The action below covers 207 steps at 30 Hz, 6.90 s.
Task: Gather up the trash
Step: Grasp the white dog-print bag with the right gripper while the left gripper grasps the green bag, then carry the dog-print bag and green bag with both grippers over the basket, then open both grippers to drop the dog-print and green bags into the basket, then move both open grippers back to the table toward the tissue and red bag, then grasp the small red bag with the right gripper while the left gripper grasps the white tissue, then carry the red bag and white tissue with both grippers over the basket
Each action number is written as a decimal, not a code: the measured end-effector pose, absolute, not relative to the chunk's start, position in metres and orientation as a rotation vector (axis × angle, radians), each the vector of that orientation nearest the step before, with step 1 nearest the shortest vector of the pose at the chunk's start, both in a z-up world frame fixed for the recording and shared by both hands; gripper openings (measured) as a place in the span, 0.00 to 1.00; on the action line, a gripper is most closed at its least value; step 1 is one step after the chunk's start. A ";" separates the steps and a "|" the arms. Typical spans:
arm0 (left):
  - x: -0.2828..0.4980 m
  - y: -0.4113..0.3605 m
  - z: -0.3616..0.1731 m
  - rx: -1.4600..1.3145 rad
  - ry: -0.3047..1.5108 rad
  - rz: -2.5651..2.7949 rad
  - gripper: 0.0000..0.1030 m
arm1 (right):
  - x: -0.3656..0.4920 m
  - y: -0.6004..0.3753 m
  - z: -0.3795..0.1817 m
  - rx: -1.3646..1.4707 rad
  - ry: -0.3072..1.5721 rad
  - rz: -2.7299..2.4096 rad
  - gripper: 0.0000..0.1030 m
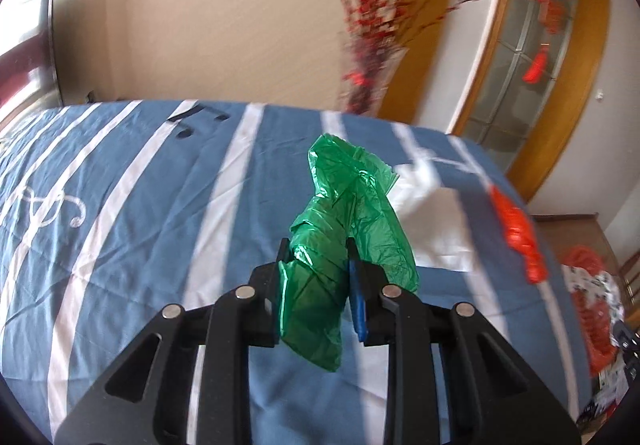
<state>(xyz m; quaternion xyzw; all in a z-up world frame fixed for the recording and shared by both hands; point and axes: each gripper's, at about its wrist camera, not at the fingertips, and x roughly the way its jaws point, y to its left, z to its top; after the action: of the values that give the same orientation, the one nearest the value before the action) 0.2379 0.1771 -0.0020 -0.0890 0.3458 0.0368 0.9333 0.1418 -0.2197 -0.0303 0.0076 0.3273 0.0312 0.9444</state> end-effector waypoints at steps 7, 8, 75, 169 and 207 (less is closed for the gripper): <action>0.226 0.122 0.017 -0.147 0.677 -0.041 0.26 | 0.131 -0.243 -0.024 0.034 0.643 0.016 0.06; 0.225 0.113 0.018 -0.142 0.677 -0.059 0.26 | 0.129 -0.246 -0.024 0.038 0.640 0.009 0.06; 0.251 -0.243 -0.054 0.026 0.878 -0.554 0.26 | 0.112 -0.430 -0.053 0.283 0.602 -0.374 0.06; 0.361 0.137 -0.044 -0.114 0.800 0.168 0.08 | 0.286 -0.187 -0.068 0.147 0.811 0.181 0.42; 0.297 0.074 0.001 0.018 0.703 0.085 0.08 | 0.227 -0.206 -0.032 0.144 0.736 0.149 0.07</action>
<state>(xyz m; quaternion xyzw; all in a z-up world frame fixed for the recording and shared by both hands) 0.2968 0.0742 0.0012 0.0086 0.3441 0.0415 0.9380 0.2266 -0.2061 -0.0318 0.0704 0.3593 0.0729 0.9277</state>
